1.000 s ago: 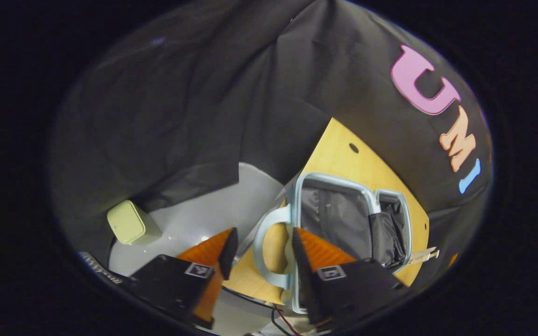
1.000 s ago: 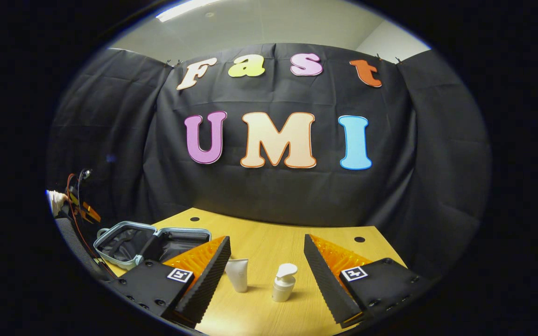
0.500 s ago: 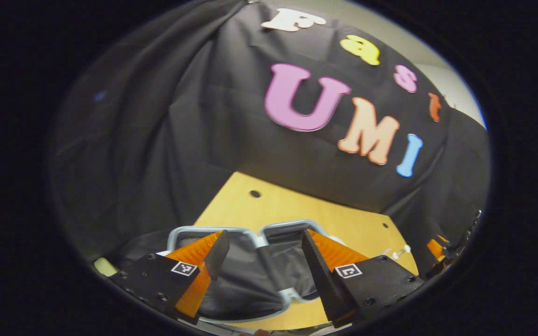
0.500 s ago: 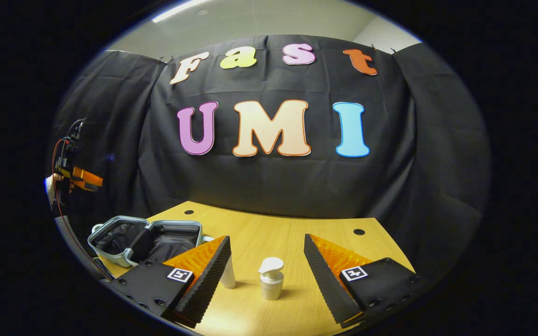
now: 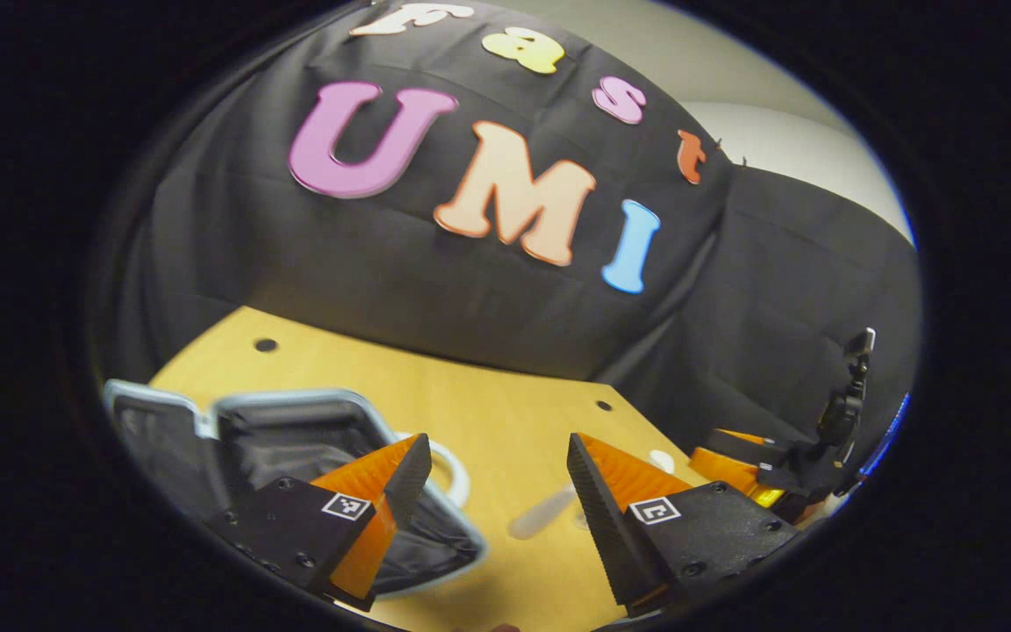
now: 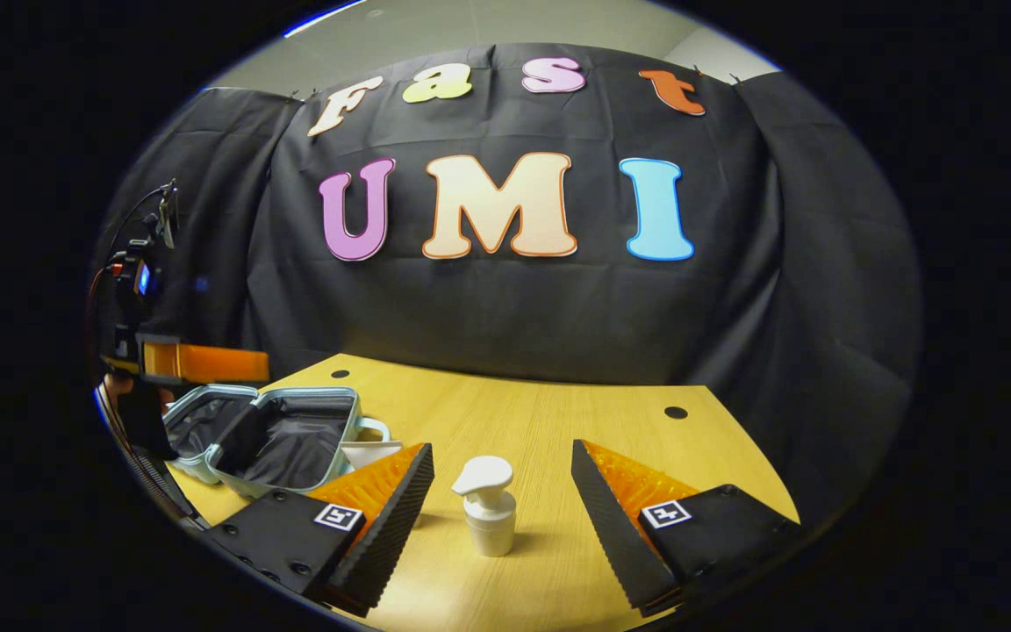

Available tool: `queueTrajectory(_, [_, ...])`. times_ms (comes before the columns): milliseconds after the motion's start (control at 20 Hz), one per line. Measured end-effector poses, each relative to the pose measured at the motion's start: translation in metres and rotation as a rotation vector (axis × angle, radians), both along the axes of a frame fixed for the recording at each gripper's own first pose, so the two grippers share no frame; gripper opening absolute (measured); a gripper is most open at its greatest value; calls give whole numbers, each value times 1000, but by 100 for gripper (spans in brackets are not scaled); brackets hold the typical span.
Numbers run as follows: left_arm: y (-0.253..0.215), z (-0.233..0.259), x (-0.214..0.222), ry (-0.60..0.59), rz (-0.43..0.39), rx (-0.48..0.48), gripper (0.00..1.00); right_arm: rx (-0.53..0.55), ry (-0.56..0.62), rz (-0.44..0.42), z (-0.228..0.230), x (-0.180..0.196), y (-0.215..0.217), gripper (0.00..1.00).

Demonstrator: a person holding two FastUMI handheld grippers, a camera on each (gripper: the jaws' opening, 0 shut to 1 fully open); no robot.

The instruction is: First open the suitcase, pack the skin care products into it, and then close the suitcase.

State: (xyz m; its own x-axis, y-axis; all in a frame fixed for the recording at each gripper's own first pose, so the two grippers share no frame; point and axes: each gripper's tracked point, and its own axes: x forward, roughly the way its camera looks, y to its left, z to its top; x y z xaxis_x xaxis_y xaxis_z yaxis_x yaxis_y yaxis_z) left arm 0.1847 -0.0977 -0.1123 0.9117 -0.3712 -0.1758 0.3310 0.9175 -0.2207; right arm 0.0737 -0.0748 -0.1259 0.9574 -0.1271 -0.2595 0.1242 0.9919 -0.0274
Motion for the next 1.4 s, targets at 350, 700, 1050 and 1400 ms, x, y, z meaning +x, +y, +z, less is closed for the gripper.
queueTrajectory(350, [-73,-81,29,91,-117,25,91,4,83,14,-64,15,0,99])
queueTrajectory(700, [-78,-133,48,166,-41,69,88,6,159,23,-110,22,-6,99])
queueTrajectory(1050, [-75,-172,62,239,18,142,63,30,238,39,-144,26,-10,99])
queueTrajectory(1400, [-65,-151,59,212,43,85,36,47,246,48,-156,31,-10,77])
